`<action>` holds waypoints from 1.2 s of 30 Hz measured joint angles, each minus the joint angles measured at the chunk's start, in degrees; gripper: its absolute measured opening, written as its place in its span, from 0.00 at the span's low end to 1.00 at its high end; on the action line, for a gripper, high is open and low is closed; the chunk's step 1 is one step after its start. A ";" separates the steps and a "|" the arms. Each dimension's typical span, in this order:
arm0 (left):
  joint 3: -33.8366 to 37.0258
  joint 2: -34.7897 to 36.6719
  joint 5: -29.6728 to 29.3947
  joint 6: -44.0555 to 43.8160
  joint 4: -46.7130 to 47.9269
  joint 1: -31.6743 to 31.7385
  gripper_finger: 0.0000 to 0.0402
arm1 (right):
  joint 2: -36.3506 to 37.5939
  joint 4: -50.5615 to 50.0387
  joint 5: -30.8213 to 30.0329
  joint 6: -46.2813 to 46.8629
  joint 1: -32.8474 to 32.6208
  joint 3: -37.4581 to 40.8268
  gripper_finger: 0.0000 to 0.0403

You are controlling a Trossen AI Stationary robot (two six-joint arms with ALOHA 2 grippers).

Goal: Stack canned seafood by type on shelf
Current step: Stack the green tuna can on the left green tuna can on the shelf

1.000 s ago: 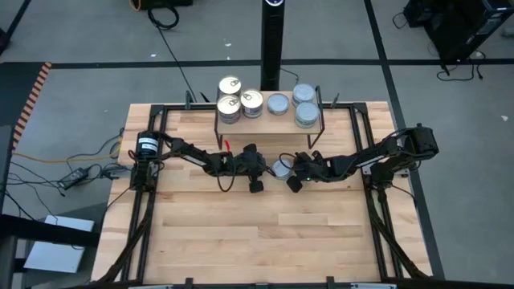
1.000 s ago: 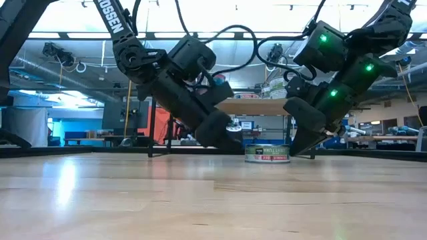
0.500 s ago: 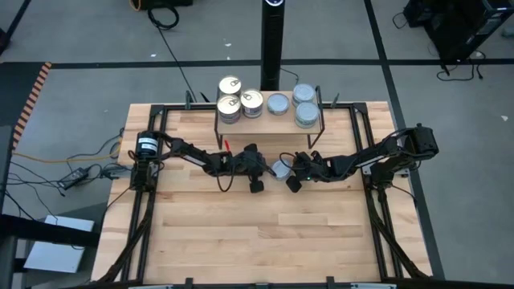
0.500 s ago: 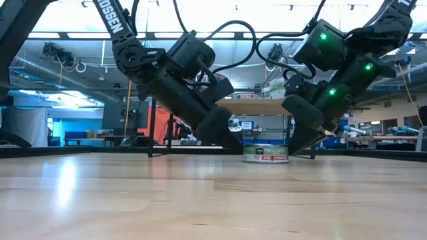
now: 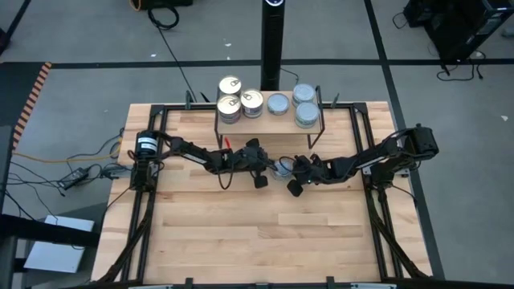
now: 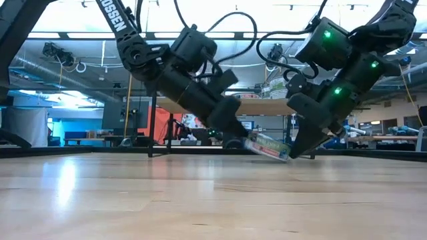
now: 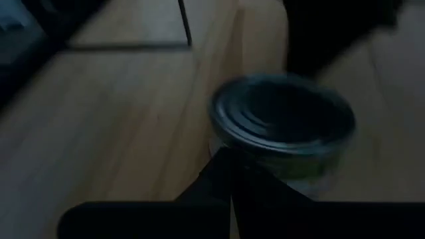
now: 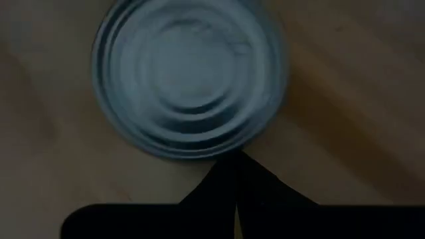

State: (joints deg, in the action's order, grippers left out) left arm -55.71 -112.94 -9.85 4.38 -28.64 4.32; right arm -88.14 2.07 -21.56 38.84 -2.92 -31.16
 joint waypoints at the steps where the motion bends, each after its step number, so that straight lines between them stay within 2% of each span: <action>1: -0.32 0.07 0.01 0.05 -0.62 0.02 0.01 | 0.00 0.10 0.75 -0.04 -0.11 0.00 0.02; 5: -1.70 0.24 0.31 0.57 -0.27 0.00 0.01 | -0.07 0.46 2.31 -0.41 -0.10 0.00 0.02; 19: -4.32 0.17 2.18 1.40 0.12 -0.22 0.01 | -0.11 -0.44 1.15 -2.62 0.06 0.00 0.02; 24: -4.87 0.29 6.63 1.34 -2.47 -0.52 0.01 | -0.13 -0.33 0.03 -3.09 1.38 0.00 0.02; 28: -4.49 -0.30 9.74 1.34 -1.73 -1.51 0.01 | 0.37 4.75 -1.07 -4.36 2.46 -0.85 0.02; 36: -4.60 -0.09 7.81 1.36 -2.39 -1.64 0.01 | 0.10 6.52 2.05 -7.56 3.18 -2.39 0.10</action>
State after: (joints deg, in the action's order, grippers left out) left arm -60.31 -113.03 -2.04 5.74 -31.03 2.68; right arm -88.03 8.59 -19.51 31.29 0.25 -33.55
